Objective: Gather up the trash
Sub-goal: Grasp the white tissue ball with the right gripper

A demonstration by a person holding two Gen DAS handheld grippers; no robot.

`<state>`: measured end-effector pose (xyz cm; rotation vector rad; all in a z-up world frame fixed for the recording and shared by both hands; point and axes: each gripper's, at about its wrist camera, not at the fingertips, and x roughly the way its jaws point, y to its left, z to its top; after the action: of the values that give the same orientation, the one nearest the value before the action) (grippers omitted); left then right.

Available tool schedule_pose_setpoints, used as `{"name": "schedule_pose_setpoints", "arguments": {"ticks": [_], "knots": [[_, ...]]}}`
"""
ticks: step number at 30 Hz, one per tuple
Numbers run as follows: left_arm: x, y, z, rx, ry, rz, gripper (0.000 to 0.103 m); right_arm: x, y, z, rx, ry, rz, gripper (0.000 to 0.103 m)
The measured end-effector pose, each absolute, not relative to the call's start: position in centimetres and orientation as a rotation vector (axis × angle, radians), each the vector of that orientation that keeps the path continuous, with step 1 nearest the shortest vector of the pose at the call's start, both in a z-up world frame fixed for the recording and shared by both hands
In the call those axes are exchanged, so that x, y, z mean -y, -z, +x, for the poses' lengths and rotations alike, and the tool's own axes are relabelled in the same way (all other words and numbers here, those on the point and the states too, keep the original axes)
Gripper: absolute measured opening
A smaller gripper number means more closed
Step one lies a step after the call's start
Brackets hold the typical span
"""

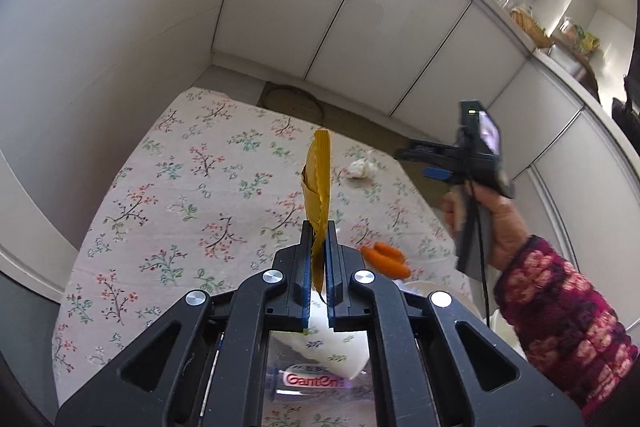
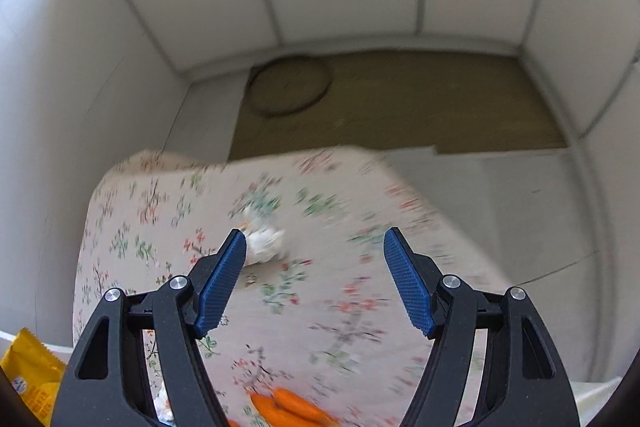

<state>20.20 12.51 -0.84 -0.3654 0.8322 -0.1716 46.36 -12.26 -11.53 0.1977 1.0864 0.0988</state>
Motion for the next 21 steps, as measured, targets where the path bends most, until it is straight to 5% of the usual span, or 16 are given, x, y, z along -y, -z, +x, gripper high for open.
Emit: {"name": "schedule_pose_setpoints", "arguments": {"ticks": [17, 19, 21], "knots": [[-11.9, 2.0, 20.7, -0.880, 0.199, -0.371, 0.007, 7.0, 16.2, 47.3, -1.022, -0.348, -0.086, 0.073], [-11.8, 2.1, 20.8, -0.885, 0.197, -0.372, 0.007, 6.7, 16.4, 47.3, -1.020, -0.374, -0.077, 0.064], [-11.8, 2.2, 20.8, -0.887, 0.192, -0.368, 0.007, 6.7, 16.3, 47.5, -1.026, -0.414, -0.019, 0.038]]}}
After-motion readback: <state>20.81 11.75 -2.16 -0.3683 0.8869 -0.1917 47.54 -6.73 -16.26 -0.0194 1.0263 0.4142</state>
